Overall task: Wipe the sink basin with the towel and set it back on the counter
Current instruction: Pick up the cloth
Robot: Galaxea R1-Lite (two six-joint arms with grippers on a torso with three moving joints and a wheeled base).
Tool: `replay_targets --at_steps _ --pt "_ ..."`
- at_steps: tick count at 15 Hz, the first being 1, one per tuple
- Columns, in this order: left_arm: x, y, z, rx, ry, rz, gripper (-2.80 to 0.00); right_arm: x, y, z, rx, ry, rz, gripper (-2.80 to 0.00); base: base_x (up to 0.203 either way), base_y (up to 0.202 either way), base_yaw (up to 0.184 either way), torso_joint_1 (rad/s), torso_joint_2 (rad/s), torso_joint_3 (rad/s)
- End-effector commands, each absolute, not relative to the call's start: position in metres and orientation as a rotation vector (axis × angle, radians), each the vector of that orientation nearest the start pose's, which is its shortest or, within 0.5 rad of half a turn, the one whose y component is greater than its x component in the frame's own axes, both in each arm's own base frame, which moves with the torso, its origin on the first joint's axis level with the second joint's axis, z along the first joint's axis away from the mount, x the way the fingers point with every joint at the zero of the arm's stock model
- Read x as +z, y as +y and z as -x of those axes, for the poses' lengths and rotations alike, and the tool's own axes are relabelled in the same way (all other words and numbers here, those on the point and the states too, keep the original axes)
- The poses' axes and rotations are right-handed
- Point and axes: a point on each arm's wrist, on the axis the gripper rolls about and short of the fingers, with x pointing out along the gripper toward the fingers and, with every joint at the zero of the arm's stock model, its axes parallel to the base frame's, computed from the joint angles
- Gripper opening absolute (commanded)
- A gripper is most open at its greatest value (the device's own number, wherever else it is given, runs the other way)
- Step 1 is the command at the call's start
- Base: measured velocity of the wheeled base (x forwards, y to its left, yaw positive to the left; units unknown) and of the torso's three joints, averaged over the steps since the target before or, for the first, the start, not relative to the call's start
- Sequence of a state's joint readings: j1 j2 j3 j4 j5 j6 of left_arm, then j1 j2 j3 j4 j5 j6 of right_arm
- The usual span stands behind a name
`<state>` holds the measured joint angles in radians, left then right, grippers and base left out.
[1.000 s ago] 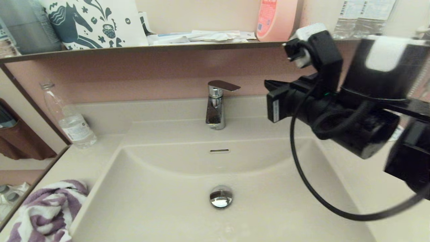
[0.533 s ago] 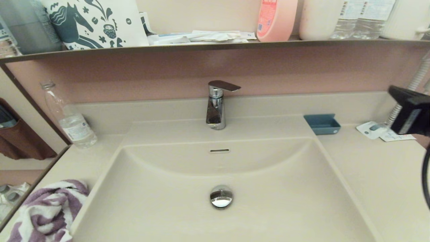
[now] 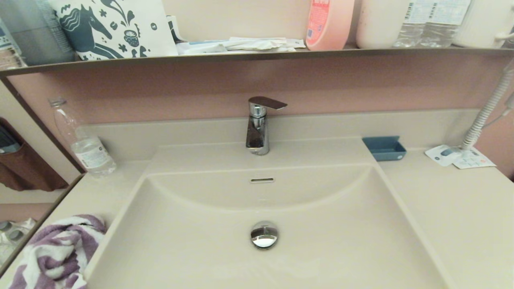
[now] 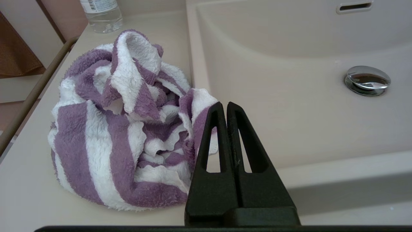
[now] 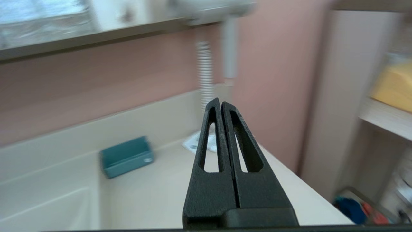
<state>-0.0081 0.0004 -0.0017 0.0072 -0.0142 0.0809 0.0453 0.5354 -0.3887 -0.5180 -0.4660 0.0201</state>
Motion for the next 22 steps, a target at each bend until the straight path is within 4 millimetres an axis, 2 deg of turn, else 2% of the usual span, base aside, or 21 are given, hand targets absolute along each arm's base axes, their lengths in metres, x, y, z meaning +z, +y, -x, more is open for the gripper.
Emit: replay_targets --at_steps 1,5,10,15,22 --pt "0.075 0.0 0.023 -0.022 0.005 -0.081 -2.8 0.214 -0.01 0.023 -0.445 -0.44 -0.174 -2.8 0.0 0.0 0.0 0.0 0.0 0.0" --pt "0.075 0.0 0.023 -0.022 0.005 -0.081 -2.8 0.178 -0.008 0.032 -0.392 -0.373 -0.199 -2.8 0.0 0.0 0.0 0.0 0.0 0.0" --pt "0.075 0.0 0.023 -0.022 0.005 -0.081 -2.8 0.133 -0.003 0.045 -0.113 -0.232 -0.147 -2.8 0.0 0.0 0.0 0.0 0.0 0.0" --pt "0.075 0.0 0.023 -0.022 0.005 -0.08 -2.8 0.095 -0.001 0.029 -0.065 -0.076 -0.043 -2.8 0.0 0.0 0.0 0.0 0.0 0.0" --pt "0.075 0.0 0.023 -0.022 0.005 -0.08 -2.8 0.075 0.0 0.023 -0.014 0.003 0.052 -2.8 0.0 0.0 0.0 0.0 0.0 0.0"
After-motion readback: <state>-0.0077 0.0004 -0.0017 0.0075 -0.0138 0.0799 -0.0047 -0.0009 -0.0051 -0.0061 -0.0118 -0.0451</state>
